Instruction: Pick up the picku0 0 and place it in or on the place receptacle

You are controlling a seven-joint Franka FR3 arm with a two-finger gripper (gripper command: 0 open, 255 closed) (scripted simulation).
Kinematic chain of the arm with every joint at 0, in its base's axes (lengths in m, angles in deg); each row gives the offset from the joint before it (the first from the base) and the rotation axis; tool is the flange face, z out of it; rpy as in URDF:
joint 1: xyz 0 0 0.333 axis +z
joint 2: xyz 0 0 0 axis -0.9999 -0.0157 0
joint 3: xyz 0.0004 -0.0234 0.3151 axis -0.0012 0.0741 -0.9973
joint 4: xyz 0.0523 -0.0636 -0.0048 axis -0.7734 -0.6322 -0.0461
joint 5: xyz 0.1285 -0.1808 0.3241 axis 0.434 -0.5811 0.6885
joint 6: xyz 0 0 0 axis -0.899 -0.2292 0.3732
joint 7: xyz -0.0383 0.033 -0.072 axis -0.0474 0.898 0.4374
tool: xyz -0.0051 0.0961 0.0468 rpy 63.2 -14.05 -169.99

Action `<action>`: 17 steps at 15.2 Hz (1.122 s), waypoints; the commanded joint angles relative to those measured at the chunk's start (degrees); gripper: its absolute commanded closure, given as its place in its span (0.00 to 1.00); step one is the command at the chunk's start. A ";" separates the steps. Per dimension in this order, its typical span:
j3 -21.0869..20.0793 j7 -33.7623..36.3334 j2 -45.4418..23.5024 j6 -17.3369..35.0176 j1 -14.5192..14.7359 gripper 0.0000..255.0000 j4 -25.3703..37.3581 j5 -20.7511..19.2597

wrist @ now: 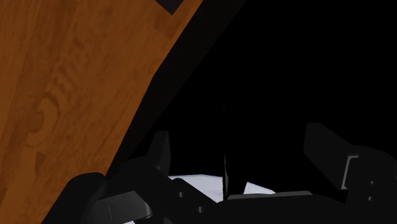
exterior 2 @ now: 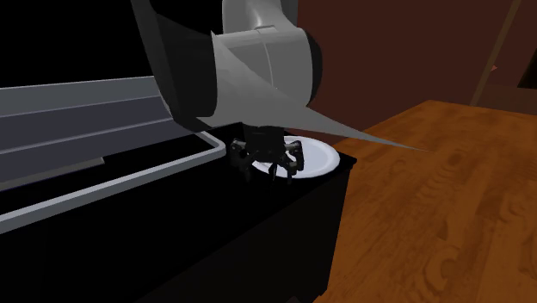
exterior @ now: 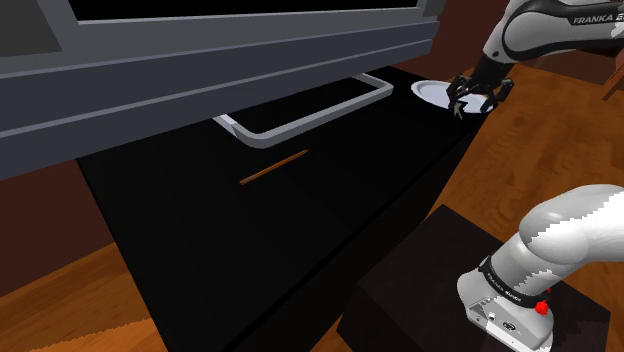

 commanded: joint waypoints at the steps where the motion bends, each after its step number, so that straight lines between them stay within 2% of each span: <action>1: 0.13 0.02 -0.11 0.64 -0.06 0.00 -0.49 -0.12; 7: 0.13 0.02 -0.12 0.63 -0.06 0.00 -0.48 -0.12; 8: 0.13 0.02 -0.12 0.63 -0.06 1.00 -0.48 -0.12; 17: 0.13 0.02 -0.12 0.65 -0.06 1.00 -0.49 -0.12</action>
